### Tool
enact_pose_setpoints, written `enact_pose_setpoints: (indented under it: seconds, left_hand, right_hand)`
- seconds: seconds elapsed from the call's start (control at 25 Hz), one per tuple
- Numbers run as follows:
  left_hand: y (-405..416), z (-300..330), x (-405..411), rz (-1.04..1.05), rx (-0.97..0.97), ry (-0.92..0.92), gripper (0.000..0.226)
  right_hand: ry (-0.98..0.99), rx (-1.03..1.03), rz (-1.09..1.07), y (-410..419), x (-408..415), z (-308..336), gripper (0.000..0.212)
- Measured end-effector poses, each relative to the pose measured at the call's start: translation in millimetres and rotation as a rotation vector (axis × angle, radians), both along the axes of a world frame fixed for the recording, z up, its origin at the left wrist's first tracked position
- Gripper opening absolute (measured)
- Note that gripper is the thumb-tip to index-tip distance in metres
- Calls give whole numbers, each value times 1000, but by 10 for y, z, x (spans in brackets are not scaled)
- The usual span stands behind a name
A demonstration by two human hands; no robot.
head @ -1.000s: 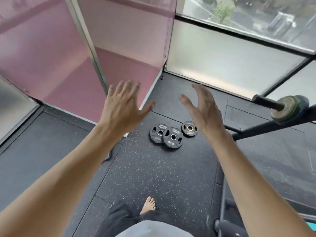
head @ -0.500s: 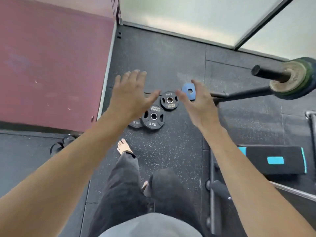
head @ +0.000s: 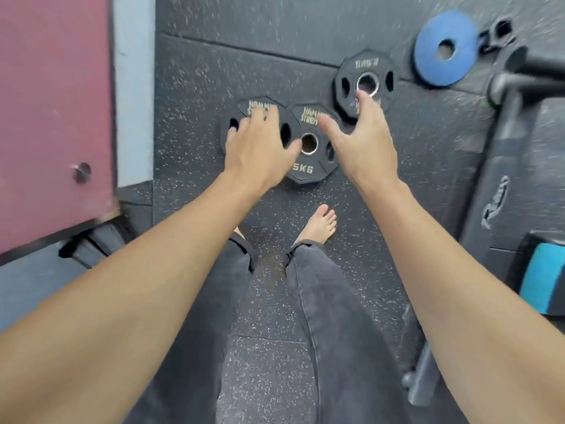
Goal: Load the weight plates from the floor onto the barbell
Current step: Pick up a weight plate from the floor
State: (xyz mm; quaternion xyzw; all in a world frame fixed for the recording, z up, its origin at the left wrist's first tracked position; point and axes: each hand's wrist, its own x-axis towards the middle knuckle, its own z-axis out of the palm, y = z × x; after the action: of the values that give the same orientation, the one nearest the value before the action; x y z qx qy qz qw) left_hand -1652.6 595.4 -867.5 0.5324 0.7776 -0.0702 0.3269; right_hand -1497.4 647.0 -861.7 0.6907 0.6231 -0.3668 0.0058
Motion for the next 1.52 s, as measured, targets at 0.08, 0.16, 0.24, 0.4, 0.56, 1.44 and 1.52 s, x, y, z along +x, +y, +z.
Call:
enact_pose_setpoints:
  seconds: [0.08,0.16,0.24,0.4,0.56,1.44,1.52]
  left_hand:
    - [-6,-659,58,63,-66,-14,65]
    - [63,-1251,129,106,-102,-20,66]
    - [136,-1676,220,120,-123,-28,75]
    - [383,-2342,438,114,-122,18,95]
    - [538,-2686,586,120,-149,172,114]
    - [320,-1125,609,360,-73,66,109]
    - [394,-622,603,334,-10,45,108]
  right_hand:
    - [-42,-51,-16,20,105,-747,82]
    - [-95,-101,-50,44,248,-1437,85]
    - [-142,-163,-64,45,384,-1953,89]
    - [-191,-246,-85,65,452,-2743,101]
    - [-213,-265,-122,137,341,-3150,118]
    - [-165,-110,-230,-99,548,-1407,99]
    - [-147,-66,-251,-43,568,-904,102]
